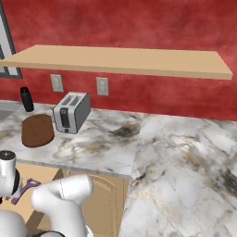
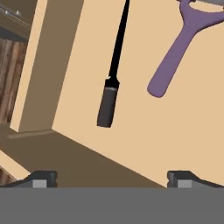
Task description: Open the drawer on the left and place the cutting tools on the cutting board.
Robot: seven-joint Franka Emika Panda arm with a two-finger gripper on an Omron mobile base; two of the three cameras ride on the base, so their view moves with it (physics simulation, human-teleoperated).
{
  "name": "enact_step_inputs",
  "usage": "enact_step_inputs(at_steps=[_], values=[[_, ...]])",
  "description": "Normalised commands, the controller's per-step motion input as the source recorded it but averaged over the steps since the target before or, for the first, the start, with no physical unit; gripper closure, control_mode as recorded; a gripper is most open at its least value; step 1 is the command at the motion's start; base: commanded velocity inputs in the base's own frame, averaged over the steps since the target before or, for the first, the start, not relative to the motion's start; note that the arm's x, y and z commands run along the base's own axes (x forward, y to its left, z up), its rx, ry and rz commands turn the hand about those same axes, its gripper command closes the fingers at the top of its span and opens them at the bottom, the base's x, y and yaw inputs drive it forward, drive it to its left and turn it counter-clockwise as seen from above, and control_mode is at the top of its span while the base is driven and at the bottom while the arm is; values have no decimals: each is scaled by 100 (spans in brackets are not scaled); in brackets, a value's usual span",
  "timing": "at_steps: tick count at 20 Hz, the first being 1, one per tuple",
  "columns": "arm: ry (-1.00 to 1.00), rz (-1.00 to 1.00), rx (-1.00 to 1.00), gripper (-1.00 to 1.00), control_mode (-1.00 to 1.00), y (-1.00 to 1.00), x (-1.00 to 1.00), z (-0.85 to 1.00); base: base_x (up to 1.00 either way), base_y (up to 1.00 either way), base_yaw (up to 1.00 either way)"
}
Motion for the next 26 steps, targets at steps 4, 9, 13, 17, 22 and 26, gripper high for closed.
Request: enact_step_inputs(at_steps=[4,9,13,17,22,26], values=[[12,-1,-15,-100,-100,40,41,-9,0,0,0],[20,-6,-15,-100,-100,59,50,-5,0,0,0],[20,-3,-14,-100,-100,49,33,-4,0,0,0],[7,0,-13,-100,-100,11,5,-27,0,0,0],[9,2,-18,-100,-100,8,0,-55,0,0,0],[2,1,-6,-100,-100,9,0,-16,0,0,0]])
